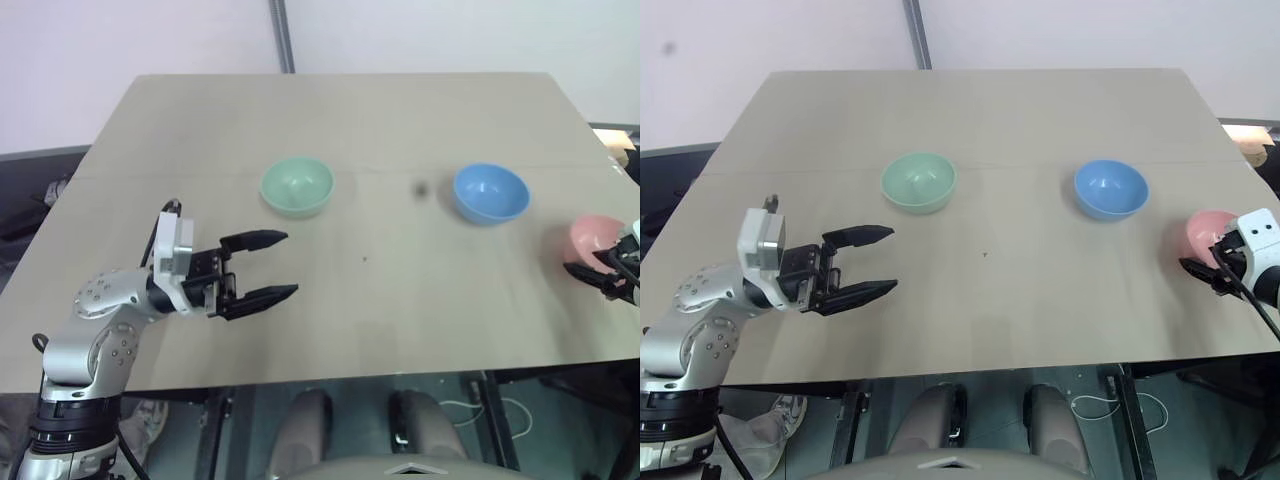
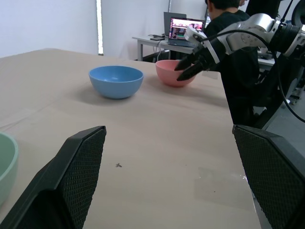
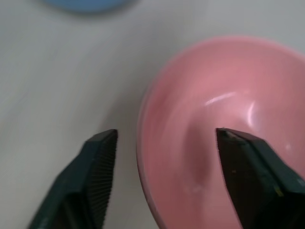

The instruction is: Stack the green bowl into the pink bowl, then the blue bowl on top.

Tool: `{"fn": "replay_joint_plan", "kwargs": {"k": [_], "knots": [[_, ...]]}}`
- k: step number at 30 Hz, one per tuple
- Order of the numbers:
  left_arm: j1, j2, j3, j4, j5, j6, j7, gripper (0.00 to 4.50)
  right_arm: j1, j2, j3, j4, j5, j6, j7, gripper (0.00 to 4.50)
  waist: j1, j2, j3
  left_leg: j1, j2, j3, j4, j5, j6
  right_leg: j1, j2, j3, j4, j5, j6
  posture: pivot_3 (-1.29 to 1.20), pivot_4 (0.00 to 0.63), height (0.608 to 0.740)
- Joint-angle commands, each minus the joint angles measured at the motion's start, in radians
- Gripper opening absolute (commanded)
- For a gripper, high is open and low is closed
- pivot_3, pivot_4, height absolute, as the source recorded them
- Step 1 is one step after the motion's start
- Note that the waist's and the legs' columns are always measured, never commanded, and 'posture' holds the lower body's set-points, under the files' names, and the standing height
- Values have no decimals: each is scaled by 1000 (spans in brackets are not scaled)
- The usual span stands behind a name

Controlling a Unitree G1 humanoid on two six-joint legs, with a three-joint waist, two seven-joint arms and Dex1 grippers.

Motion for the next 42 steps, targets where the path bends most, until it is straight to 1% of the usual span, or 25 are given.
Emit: {"fn": "replay_joint_plan", "kwargs": {"k": [1, 2, 4, 5, 8, 9, 11, 13, 14, 16, 18, 20, 22, 25, 29, 31, 35, 38, 40, 41, 42], "knots": [[11, -5, 21, -50, -11, -16, 22, 4500, -35, -18, 16, 14, -30, -33, 13, 1512, -1, 0, 0, 0, 0, 0, 0, 0, 0, 0, 0, 0, 0, 0, 1, 0, 150, 740], [14, -6, 21, -52, -12, -16, 25, 4500, -38, -17, 27, 19, -40, -41, 14, 1076, -3, 0, 0, 0, 0, 0, 0, 0, 0, 0, 0, 0, 0, 0, 2, 0, 150, 740], [20, -7, 22, -54, -12, -17, 29, 4500, -44, -12, 46, 28, -61, -62, 10, 59, -3, 0, 0, 1, 0, 0, 0, 0, 0, 0, 0, 1, 0, 0, 3, 0, 150, 740], [22, -6, 22, -53, -9, -19, 31, 4500, -44, -11, 58, 24, -73, -79, 11, 17, -3, 0, 0, 1, 0, 0, 0, 0, 0, 0, 0, 1, 0, 0, 3, 0, 150, 740], [37, -6, 23, -43, 15, -30, 47, 4500, 16, -12, 58, -75, -74, -180, 72, 17, -2, 0, 0, 0, 0, 0, 1, 0, 0, 0, 0, 1, 0, 1, 5, 0, 150, 740], [48, -5, 28, -29, 23, -36, 48, 4500, 60, -16, 42, -165, -38, -181, 117, 17, -1, 0, 0, 1, 0, 0, 1, 0, 0, 0, 0, 1, 0, 1, 5, 0, 150, 740], [87, 8, 46, 5, 52, -64, 33, 4500, 169, -27, 2, -432, 82, -92, 187, 17, 0, 1, 0, 0, 0, 0, 0, 0, 0, 0, 0, 0, 0, 2, 6, 0, 150, 740], [115, 15, 68, 42, 61, -81, 22, 4500, 229, -21, -7, -650, 181, 8, 178, 17, -6, 2, 0, 0, 1, -1, -1, 0, 0, -1, 1, 0, 1, 1, 7, 0, 150, 740], [121, 17, 74, 57, 62, -88, 17, 4500, 239, -12, 2, -716, 194, 31, 155, 17, -6, 2, 0, 1, 3, -1, -1, 0, 0, -1, 3, 0, 1, 1, 7, 0, 150, 740], [116, 14, 74, 86, 68, -101, 14, 4500, 217, 0, 88, -794, 161, 41, 102, 17, -5, 1, 0, 1, 4, -1, 0, 0, 0, 0, 3, 0, 1, 0, 7, 0, 150, 740], [103, 10, 50, 118, 101, -123, 18, 4500, 150, 36, 241, -809, 50, 0, 33, 17, -5, -1, 0, 1, 4, -1, 2, 0, 0, 0, 3, 0, 1, -1, 5, 0, 150, 740], [83, 2, 31, 145, 133, -143, 34, 4500, 77, 78, 359, -785, -27, -23, -11, 17, -5, -2, 0, 2, 5, 0, 5, 0, 0, 0, 2, 0, 1, -1, 4, 0, 150, 740], [61, -2, 18, 165, 150, -149, 43, 4500, 2, 135, 454, -732, -83, -48, -34, 17, 2, -2, 1, 1, 5, -1, 6, 0, 0, -1, 0, 1, 1, -1, 3, 0, 150, 740], [29, 1, 21, 185, 155, -142, 54, 4500, -120, 208, 604, -639, -178, -104, -35, 17, 0, -4, 1, -1, 1, 0, 6, 0, 0, -1, -1, 1, 1, 3, 1, 0, 150, 740], [41, -2, 30, 169, 150, -133, 64, 4500, -225, 274, 676, -577, -202, -136, 0, 17, -6, -3, 1, -2, 1, 0, 4, 0, 0, -2, 0, 0, 1, 3, 1, 0, 150, 740], [44, -1, 34, 153, 143, -122, 74, 4500, -264, 306, 698, -566, -200, -142, 18, 17, -9, -3, 1, -2, 1, -1, 2, 0, 0, -3, 1, 0, 1, 4, 4, 0, 150, 740], [38, -3, 37, 130, 134, -100, 103, 4500, -295, 320, 725, -543, -203, -152, 68, 17, -5, -4, 1, -4, 1, -2, 2, 0, 0, -3, 0, -1, 0, 4, 4, 0, 150, 740], [31, -8, 29, 102, 139, -79, 135, 4500, -303, 318, 722, -524, -201, -149, 97, 1306, -4, -4, 1, -4, 1, -1, 4, 0, 0, -2, 0, -1, 0, 4, 2, 0, 150, 740], [22, -9, 17, 77, 154, -67, 167, 4500, -301, 310, 703, -540, -211, -140, 91, 2245, -4, -4, 1, -3, 1, -1, 4, 0, 0, -2, 0, -1, 1, 4, 2, 0, 150, 740], [17, -9, 13, 68, 166, -68, 183, 4500, -299, 298, 691, -557, -207, -126, 96, 2526, -4, -4, 1, -3, 1, -1, 4, 0, 0, -2, 0, -1, 1, 4, 2, 0, 150, 740], [9, -8, 6, 63, 184, -71, 201, 4500, -292, 281, 672, -581, -196, -108, 104, 2978, -2, -3, 1, -2, 1, -1, 4, 0, 0, -2, 0, -1, 2, 3, 2, 0, 150, 740]]}}
